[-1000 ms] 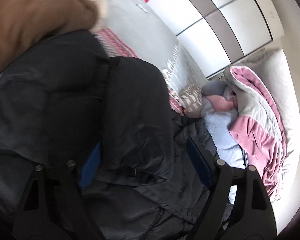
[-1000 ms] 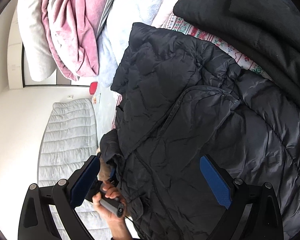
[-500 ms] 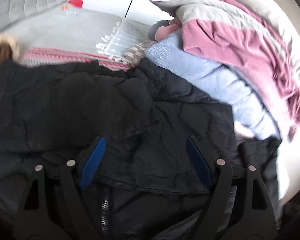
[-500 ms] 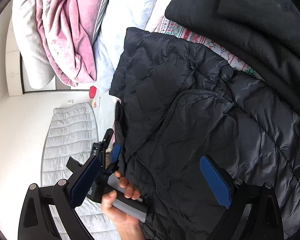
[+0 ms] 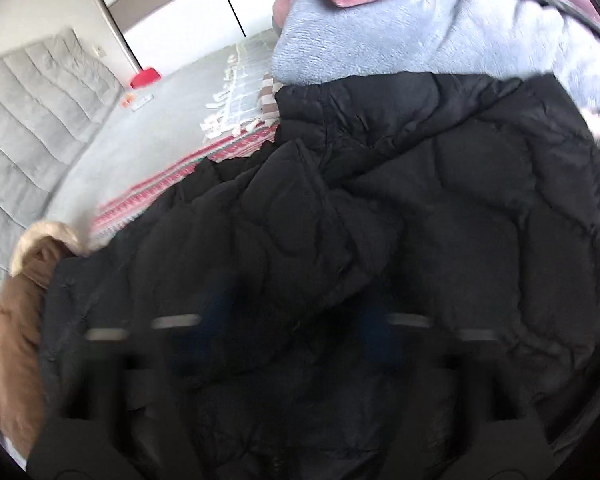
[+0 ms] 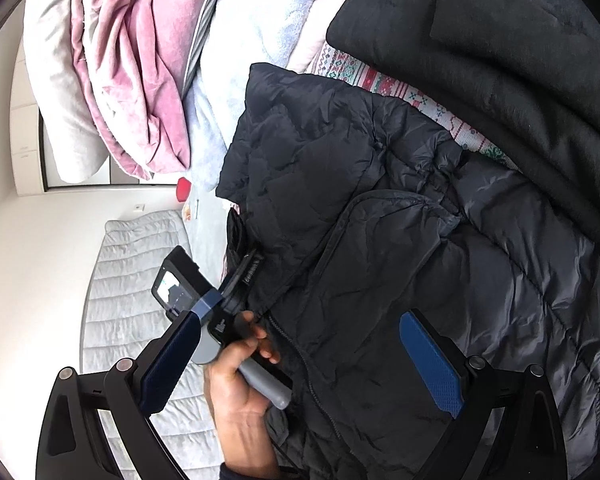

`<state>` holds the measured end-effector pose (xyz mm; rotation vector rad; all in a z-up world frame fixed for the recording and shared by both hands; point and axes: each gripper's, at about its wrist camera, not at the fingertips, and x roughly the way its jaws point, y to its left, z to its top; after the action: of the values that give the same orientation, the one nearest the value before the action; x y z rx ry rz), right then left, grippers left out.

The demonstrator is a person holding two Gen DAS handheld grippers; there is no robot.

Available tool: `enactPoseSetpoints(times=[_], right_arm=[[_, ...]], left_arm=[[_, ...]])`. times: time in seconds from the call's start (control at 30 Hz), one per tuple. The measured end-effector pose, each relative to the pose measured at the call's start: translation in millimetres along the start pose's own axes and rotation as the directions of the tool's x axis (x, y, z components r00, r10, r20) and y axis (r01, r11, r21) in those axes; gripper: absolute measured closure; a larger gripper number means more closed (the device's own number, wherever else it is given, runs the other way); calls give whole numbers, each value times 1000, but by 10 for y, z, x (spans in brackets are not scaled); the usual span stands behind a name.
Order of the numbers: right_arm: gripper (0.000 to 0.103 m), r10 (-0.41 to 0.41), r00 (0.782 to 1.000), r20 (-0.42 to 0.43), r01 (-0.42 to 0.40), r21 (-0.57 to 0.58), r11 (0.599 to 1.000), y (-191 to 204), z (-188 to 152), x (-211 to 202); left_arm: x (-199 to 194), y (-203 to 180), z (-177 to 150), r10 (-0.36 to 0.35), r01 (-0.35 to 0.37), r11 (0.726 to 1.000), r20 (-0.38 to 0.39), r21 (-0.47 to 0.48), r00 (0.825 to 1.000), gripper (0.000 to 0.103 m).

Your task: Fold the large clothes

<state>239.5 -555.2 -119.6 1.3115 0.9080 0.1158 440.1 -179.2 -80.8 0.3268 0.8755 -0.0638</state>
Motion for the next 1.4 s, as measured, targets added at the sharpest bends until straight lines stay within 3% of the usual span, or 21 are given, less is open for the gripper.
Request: enactPoseSetpoints(times=[0.03, 0.13, 0.27, 0.33, 0.43, 0.53, 0.6, 0.67, 0.8, 0.97, 1.1, 1.23, 1.33, 1.4], right_arm=[[2, 2, 1000, -1, -2, 0, 1000, -3, 2, -2], [2, 7, 1000, -4, -7, 2, 1000, -13, -2, -11], [2, 16, 1000, 0, -16, 5, 1000, -8, 3, -32], [2, 13, 1000, 11, -13, -2, 1000, 1, 5, -50], [2, -7, 1000, 26, 8, -27, 1000, 14, 6, -57], [2, -20, 1000, 20, 21, -31, 999, -12, 13, -52], [2, -19, 999, 32, 21, -36, 999, -10, 20, -93], [2, -21, 999, 49, 25, -70, 997, 40, 21, -166], [2, -19, 996, 88, 31, -134, 990, 148, 3, -319], [2, -49, 993, 105, 71, -216, 974, 256, -73, -413], [2, -108, 985, 132, 147, -326, 934, 326, -186, -544], [2, -147, 980, 135, 193, -446, 874, 294, -354, -764], [2, -206, 968, 147, 252, -523, 814, 192, -500, -970], [2, -259, 950, 172, 311, -547, 777, 42, -598, -1101]], left_arm=[[15, 32, 6, -1, 1, 1000, -19, -19, 1000, 97], [-88, 164, -35, -97, 96, 992, -16, -76, 995, 98], [-575, 266, -343, -259, 268, 957, 88, -108, 962, 98], [-627, 261, -470, -314, 322, 939, 82, -120, 946, 97], [-370, 253, -559, -324, 316, 934, -24, -169, 946, 80], [-339, 375, -581, -392, 362, 888, -57, -285, 918, 75], [-554, 592, -631, -446, 412, 829, -1, -379, 895, 59], [-831, 760, -742, -449, 436, 810, 62, -391, 891, 39], [-1472, 1289, -1248, -442, 475, 777, 180, -412, 879, 29], [-1712, 1958, -2051, -385, 430, 706, 204, -562, 900, 24], [-1721, 2337, -2601, -328, 346, 686, 153, -640, 932, 25], [-1893, 2579, -2994, -375, 379, 654, 153, -655, 914, 26], [-2081, 2752, -3279, -336, 353, 662, 159, -661, 928, 26], [-2136, 2851, -3433, -340, 355, 646, 163, -675, 926, 26]])
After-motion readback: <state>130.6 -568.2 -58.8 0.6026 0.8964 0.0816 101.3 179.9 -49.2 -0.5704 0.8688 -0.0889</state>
